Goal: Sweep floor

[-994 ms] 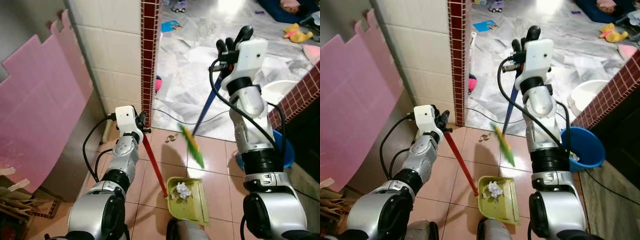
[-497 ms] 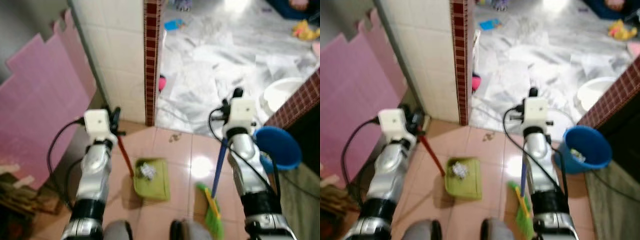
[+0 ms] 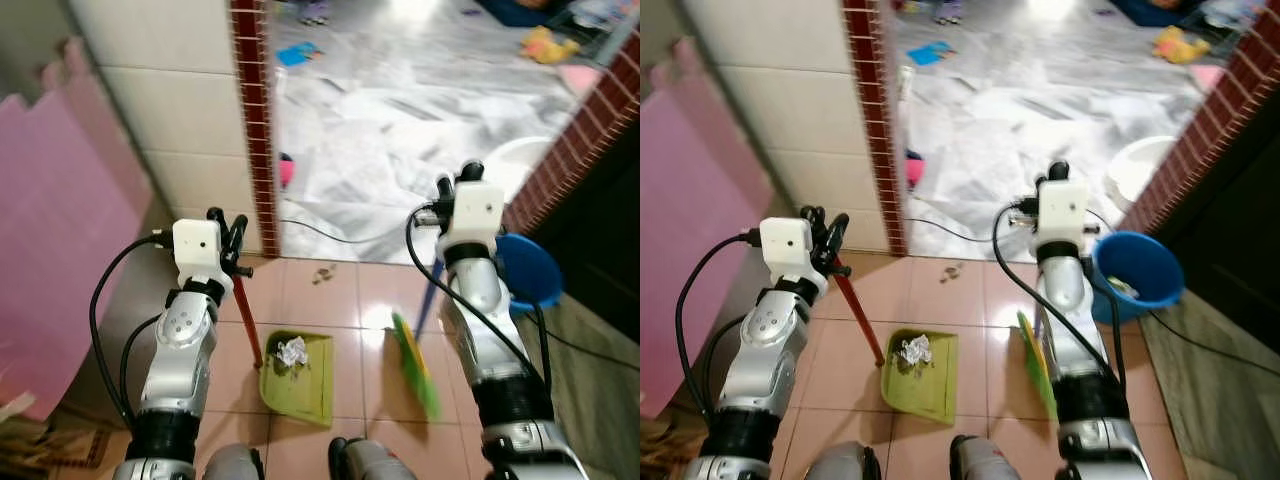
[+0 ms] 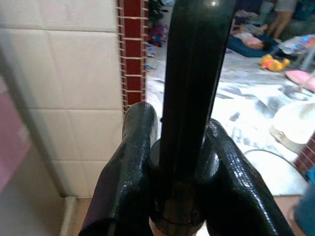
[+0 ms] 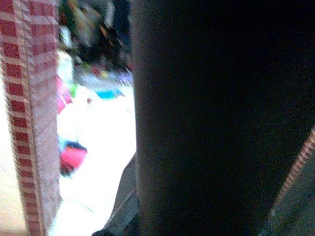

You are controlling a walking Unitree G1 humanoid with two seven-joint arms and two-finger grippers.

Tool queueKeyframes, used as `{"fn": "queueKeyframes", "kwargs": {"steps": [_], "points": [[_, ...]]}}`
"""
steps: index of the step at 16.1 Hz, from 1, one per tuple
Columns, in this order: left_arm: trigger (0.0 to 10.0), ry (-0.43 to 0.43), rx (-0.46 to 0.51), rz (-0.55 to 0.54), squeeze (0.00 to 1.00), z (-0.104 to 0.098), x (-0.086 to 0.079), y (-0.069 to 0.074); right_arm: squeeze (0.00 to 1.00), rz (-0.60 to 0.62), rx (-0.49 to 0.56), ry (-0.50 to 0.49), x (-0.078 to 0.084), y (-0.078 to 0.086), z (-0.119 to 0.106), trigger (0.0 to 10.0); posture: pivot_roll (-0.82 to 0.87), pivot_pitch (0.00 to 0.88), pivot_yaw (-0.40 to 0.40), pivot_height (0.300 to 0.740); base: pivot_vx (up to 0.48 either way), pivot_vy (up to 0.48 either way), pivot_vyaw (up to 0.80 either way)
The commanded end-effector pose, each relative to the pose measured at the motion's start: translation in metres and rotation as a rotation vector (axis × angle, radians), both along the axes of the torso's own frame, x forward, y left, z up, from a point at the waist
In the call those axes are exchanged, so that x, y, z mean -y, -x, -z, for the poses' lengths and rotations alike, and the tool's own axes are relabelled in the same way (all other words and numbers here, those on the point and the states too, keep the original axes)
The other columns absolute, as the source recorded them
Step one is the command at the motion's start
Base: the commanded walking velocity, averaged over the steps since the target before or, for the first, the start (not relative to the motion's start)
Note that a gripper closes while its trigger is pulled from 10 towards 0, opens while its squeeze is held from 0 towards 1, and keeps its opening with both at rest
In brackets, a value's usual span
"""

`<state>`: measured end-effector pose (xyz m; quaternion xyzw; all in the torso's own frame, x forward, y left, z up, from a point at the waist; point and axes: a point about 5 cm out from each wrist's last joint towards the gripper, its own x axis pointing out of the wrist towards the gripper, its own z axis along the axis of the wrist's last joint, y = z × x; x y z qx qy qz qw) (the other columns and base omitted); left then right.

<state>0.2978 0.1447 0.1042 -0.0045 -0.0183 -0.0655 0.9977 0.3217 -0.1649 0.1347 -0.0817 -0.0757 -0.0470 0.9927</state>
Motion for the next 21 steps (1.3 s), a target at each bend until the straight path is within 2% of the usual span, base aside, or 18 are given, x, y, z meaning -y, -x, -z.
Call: {"fn": "queueKeyframes", "kwargs": {"steps": [1, 5, 7, 11, 14, 15, 17, 19, 21], "points": [[10.0, -0.014, 0.065, 0.026, 0.0, -0.016, 0.002, 0.0, 0.0, 0.011, -0.019, -0.011, 0.0, 0.002, 0.002, 10.0, -0.03, 0.0, 0.009, 0.74, 0.0, 0.0, 0.0], [10.0, -0.044, 0.042, 0.045, 0.0, -0.014, -0.001, 0.011, 0.0, 0.02, -0.052, -0.066, -0.007, 0.012, 0.011, 10.0, -0.04, 0.0, 0.044, 0.74, 0.0, 0.0, 0.0], [10.0, -0.069, 0.006, 0.043, 0.0, -0.007, -0.008, 0.019, 0.0, 0.011, -0.053, -0.079, -0.011, 0.019, 0.017, 10.0, -0.06, 0.0, 0.093, 0.74, 0.0, 0.0, 0.0], [10.0, -0.077, -0.03, 0.06, 0.0, 0.002, -0.008, 0.026, 0.0, 0.033, -0.055, -0.093, -0.004, 0.027, 0.019, 10.0, -0.07, 0.0, 0.109, 0.74, 0.0, 0.0, 0.0], [10.0, -0.077, -0.03, 0.06, 0.0, 0.002, -0.008, 0.026, 0.0, 0.033, -0.055, -0.093, -0.004, 0.027, 0.019, 10.0, -0.07, 0.0, 0.109, 0.74, 0.0, 0.0, 0.0], [10.0, -0.065, -0.027, 0.052, 0.0, 0.001, -0.007, 0.024, 0.0, 0.009, -0.071, -0.101, -0.004, 0.031, 0.023, 10.0, -0.07, 0.0, 0.071, 0.74, 0.0, 0.0, 0.0], [10.0, -0.046, 0.002, 0.024, 0.0, -0.004, -0.006, 0.017, 0.0, 0.015, -0.161, -0.114, -0.001, 0.031, 0.036, 10.0, -0.07, 0.0, 0.049, 0.74, 0.0, 0.0, 0.0], [10.0, -0.061, 0.03, 0.026, 0.0, -0.009, -0.003, 0.013, 0.0, 0.053, -0.178, -0.121, 0.003, 0.028, 0.038, 10.0, -0.05, 0.0, 0.019, 0.74, 0.0, 0.0, 0.0], [10.0, -0.08, 0.043, 0.013, 0.0, -0.011, -0.005, 0.013, 0.0, 0.009, -0.179, -0.123, 0.0, 0.027, 0.037, 10.0, -0.05, 0.0, 0.018, 0.74, 0.0, 0.0, 0.0]]}}
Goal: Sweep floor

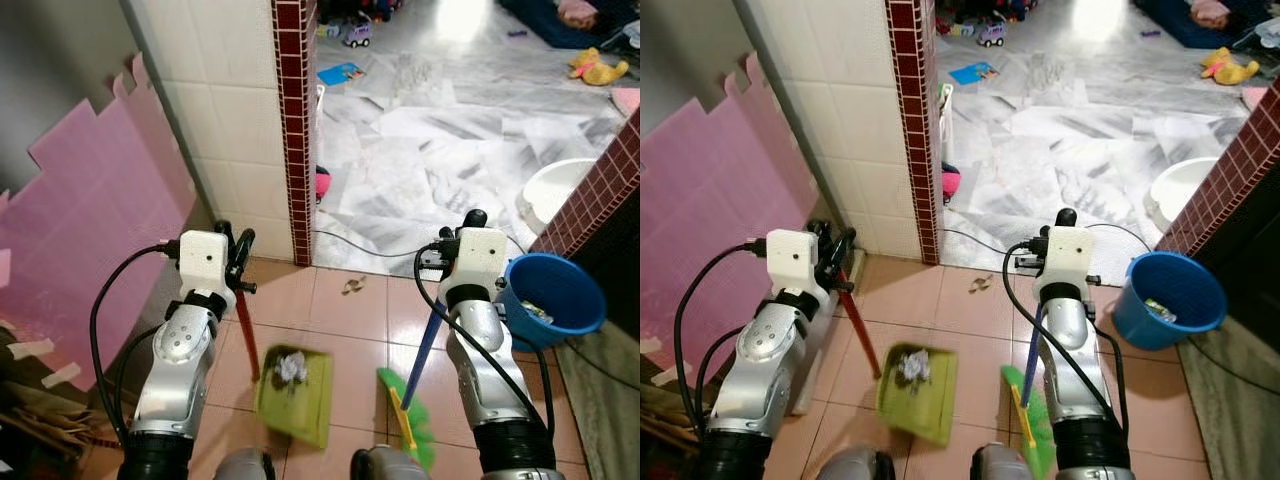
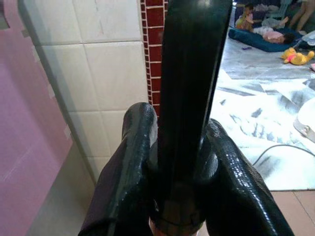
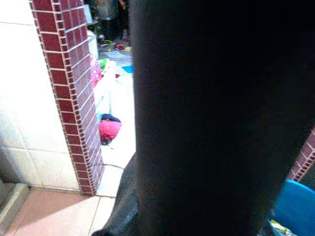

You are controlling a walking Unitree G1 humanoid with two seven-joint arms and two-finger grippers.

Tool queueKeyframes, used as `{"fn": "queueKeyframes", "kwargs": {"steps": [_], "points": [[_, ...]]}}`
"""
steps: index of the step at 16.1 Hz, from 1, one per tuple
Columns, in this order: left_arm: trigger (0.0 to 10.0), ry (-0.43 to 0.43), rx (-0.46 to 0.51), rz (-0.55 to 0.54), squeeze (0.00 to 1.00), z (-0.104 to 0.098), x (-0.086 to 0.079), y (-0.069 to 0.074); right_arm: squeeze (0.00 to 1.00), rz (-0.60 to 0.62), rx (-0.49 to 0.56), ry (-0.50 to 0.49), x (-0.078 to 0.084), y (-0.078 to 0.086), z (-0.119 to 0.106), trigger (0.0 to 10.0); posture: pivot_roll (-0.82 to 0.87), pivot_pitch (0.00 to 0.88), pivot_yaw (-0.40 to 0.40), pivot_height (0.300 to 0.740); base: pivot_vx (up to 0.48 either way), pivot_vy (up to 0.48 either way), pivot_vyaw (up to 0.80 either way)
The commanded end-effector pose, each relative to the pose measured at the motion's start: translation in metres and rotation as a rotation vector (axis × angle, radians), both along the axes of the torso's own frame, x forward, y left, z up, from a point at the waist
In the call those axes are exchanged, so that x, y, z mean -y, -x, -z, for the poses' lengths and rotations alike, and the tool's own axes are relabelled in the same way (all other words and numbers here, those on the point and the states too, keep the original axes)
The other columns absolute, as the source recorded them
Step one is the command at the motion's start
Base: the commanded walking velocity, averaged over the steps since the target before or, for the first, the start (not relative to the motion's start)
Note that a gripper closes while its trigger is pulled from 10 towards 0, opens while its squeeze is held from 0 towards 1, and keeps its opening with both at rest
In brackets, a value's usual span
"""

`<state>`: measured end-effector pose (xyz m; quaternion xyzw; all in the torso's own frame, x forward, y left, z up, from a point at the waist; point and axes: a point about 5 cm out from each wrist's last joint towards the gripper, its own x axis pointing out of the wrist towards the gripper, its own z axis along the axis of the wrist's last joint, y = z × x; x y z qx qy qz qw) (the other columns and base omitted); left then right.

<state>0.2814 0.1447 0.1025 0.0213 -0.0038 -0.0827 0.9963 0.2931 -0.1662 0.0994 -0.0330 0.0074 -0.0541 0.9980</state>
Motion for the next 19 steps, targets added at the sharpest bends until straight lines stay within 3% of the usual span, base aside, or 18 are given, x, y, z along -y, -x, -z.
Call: {"fn": "queueKeyframes", "kwargs": {"steps": [1, 4, 6, 9, 13, 17, 19], "points": [[10.0, -0.022, 0.068, -0.025, 0.0, -0.013, -0.006, -0.002, 0.0, -0.031, -0.018, -0.033, -0.003, -0.002, 0.001, 10.0, -0.05, 0.0, 0.018, 0.74, 0.0, 0.0, 0.0], [10.0, 0.001, 0.045, -0.068, 0.0, -0.007, -0.013, 0.0, 0.0, -0.067, -0.016, -0.014, -0.006, -0.005, -0.001, 10.0, -0.06, 0.0, 0.032, 0.74, 0.0, 0.0, 0.0], [10.0, 0.018, 0.038, -0.08, 0.0, -0.005, -0.012, -0.001, 0.0, -0.07, 0.029, 0.091, -0.005, -0.011, -0.008, 10.0, -0.06, 0.0, 0.021, 0.74, 0.0, 0.0, 0.0], [10.0, 0.042, 0.05, -0.082, 0.0, -0.005, -0.004, 0.0, 0.0, -0.121, 0.126, 0.169, -0.004, -0.021, -0.024, 10.0, -0.04, 0.0, -0.034, 0.74, 0.0, 0.0, 0.0], [10.0, 0.054, 0.052, -0.114, 0.0, -0.005, -0.004, 0.001, 0.0, -0.194, 0.109, 0.105, -0.009, -0.02, -0.023, 10.0, -0.04, 0.0, -0.035, 0.74, 0.0, 0.0, 0.0], [10.0, 0.081, 0.049, -0.065, 0.0, -0.008, 0.003, -0.005, 0.0, -0.147, 0.158, 0.071, -0.009, -0.016, -0.022, 10.0, -0.07, 0.0, 0.038, 0.74, 0.0, 0.0, 0.0], [10.0, 0.086, 0.05, -0.047, 0.0, -0.01, 0.008, -0.009, 0.0, -0.134, 0.147, 0.067, -0.009, -0.016, -0.02, 10.0, -0.07, 0.0, 0.044, 0.74, 0.0, 0.0, -0.8]]}}
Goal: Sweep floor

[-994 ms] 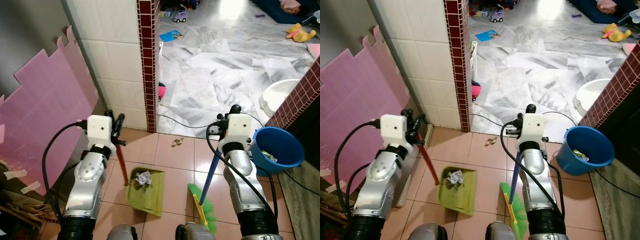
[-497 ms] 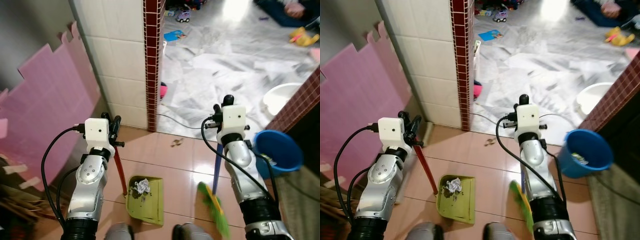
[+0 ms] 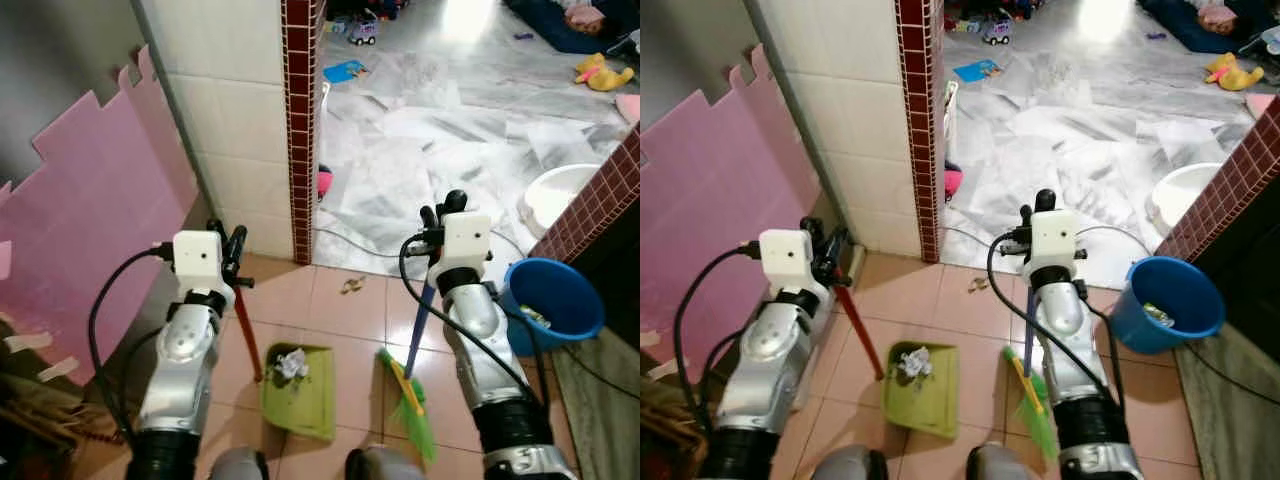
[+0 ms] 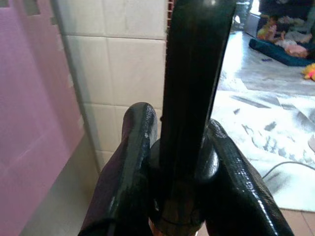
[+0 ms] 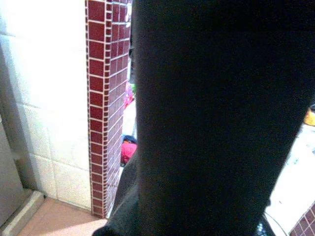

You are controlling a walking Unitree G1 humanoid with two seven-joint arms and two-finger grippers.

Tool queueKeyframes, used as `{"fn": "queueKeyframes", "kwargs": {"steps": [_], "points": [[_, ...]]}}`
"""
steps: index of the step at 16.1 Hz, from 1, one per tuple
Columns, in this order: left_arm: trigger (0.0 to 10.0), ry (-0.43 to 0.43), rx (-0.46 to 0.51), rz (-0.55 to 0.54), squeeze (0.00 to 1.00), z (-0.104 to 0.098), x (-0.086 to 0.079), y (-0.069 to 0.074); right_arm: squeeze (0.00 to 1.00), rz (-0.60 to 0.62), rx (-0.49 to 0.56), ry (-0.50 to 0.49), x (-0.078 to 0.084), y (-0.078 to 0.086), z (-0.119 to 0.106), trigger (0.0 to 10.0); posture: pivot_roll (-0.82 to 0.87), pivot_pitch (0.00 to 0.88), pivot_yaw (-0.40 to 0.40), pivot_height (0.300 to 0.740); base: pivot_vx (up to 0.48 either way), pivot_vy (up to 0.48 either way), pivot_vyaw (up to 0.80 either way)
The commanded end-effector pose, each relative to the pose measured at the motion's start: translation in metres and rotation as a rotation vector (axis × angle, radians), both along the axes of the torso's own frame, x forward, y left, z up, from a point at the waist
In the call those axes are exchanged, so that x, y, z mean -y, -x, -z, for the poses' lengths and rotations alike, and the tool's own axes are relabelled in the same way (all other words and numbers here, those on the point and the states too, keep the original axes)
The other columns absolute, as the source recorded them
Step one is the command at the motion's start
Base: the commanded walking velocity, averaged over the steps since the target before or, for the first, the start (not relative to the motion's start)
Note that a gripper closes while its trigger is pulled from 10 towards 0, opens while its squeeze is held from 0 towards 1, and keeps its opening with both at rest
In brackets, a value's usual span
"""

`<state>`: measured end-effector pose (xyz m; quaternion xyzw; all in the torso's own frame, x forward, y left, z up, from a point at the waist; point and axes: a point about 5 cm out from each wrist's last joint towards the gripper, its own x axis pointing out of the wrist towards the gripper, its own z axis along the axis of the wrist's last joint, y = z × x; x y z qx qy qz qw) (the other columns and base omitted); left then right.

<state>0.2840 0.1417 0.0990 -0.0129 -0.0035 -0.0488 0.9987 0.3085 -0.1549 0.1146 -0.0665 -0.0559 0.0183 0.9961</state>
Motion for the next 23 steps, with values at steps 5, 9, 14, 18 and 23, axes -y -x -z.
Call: {"fn": "queueKeyframes", "kwargs": {"steps": [5, 9, 14, 18, 23], "points": [[10.0, 0.023, 0.051, -0.008, 0.0, -0.013, -0.001, -0.008, 0.0, 0.003, 0.044, 0.006, 0.002, 0.0, -0.007, 10.0, -0.07, 0.0, 0.035, 0.74, 0.0, 0.0, -0.8], [10.0, 0.037, 0.014, -0.03, 0.0, -0.004, -0.004, -0.003, 0.0, 0.05, 0.023, -0.007, 0.01, 0.003, -0.001, 10.0, -0.07, 0.0, 0.037, 0.74, 0.0, 0.0, -0.8], [10.0, 0.035, 0.031, 0.001, 0.0, -0.011, -0.001, -0.011, 0.0, 0.1, 0.046, 0.024, 0.016, 0.001, -0.005, 10.0, -0.08, 0.0, 0.033, 0.74, 0.0, 0.0, -0.8], [10.0, 0.038, 0.033, 0.029, 0.0, -0.011, 0.001, -0.011, 0.0, 0.148, 0.044, 0.052, 0.026, 0.0, -0.005, 10.0, -0.08, 0.0, 0.035, 0.74, 0.0, 0.0, -0.8], [10.0, 0.052, 0.045, 0.048, 0.0, -0.013, 0.006, -0.014, 0.0, 0.157, 0.051, 0.068, 0.026, 0.001, -0.005, 10.0, -0.09, 0.0, 0.029, 0.74, 0.0, -0.122, -0.74]]}}
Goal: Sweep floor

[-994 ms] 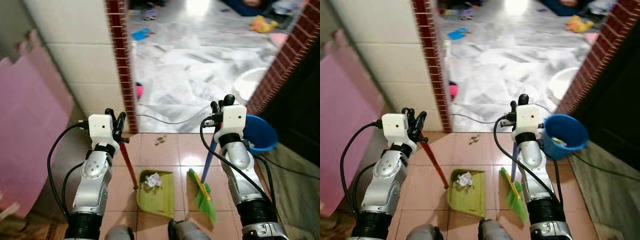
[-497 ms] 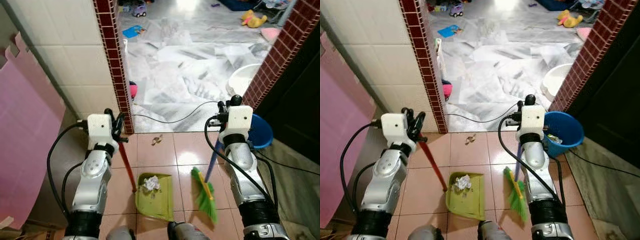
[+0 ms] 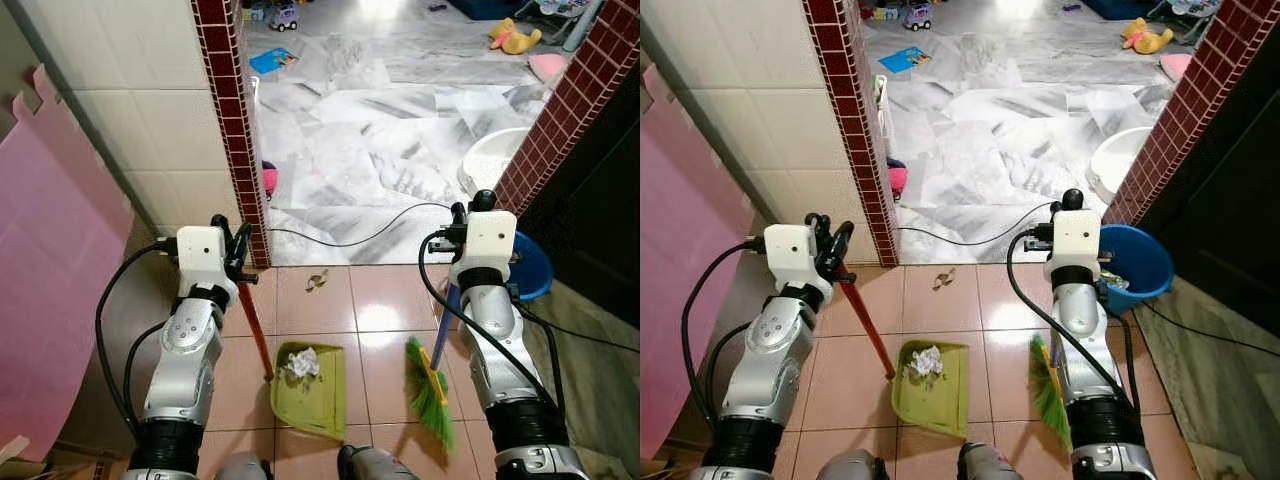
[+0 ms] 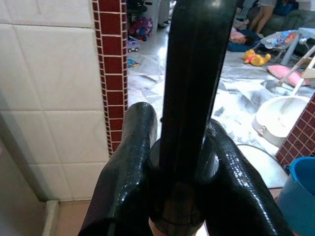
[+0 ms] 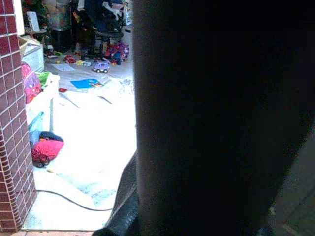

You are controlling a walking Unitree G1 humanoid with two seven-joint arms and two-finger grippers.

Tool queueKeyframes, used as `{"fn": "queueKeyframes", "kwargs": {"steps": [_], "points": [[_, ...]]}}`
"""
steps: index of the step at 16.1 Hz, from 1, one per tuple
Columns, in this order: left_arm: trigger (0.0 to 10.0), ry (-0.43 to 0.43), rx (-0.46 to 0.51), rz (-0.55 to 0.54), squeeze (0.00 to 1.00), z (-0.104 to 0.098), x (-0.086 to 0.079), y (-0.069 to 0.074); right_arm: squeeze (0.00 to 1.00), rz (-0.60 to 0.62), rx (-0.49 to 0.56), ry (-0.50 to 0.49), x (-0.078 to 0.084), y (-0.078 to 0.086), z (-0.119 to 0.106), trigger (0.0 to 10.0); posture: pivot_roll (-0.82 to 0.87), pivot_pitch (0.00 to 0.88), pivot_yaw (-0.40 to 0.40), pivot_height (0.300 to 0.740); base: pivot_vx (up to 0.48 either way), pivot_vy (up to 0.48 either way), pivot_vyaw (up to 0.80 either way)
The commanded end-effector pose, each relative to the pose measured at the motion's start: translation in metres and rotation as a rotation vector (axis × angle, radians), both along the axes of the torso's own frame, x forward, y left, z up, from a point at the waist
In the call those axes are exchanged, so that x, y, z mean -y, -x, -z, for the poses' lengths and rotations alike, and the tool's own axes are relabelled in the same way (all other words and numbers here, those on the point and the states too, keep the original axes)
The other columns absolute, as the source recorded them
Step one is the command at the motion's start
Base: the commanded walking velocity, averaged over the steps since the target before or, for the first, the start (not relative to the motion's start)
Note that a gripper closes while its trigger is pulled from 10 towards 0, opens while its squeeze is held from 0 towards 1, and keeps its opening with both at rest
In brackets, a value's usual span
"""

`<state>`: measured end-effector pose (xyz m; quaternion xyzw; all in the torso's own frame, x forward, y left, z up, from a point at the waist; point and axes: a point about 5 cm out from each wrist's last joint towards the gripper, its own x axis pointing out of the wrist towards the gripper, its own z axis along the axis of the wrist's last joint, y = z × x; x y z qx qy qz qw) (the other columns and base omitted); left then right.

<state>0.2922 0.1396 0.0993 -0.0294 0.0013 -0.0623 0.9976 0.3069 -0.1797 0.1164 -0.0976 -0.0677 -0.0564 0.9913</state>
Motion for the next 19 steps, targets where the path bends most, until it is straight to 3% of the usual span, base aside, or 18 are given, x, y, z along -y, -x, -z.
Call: {"fn": "queueKeyframes", "kwargs": {"steps": [1, 10, 16, 19], "points": [[10.0, 0.022, 0.056, 0.022, 0.0, -0.0132, 0.0041, -0.0058, 0.0, 0.006, 0.015, 0.015, 0.0011, -0.0003, -0.003, 10.0, -0.09, 0.0, 0.03, 0.74, 0.0, -0.319, -0.43], [10.0, 0.028, 0.062, 0.026, 0.0, -0.0139, 0.0059, -0.0088, 0.0, -0.003, 0.035, 0.026, -0.0006, -0.008, -0.0088, 10.0, -0.09, 0.0, 0.038, 0.74, 0.0, -0.344, 0.0], [10.0, 0.048, 0.054, 0.007, 0.0, -0.0141, 0.0034, -0.0113, 0.0, -0.007, 0.022, 0.02, -0.0026, -0.0058, -0.0034, 10.0, -0.09, 0.0, 0.04, 0.74, 0.0, 0.0, 0.0], [10.0, 0.059, 0.045, 0.009, 0.0, -0.0131, 0.0027, -0.0122, 0.0, -0.007, 0.009, 0.019, -0.0016, -0.0053, -0.0008, 10.0, -0.09, 0.0, 0.038, 0.74, 0.0, 0.439, -0.7]]}}
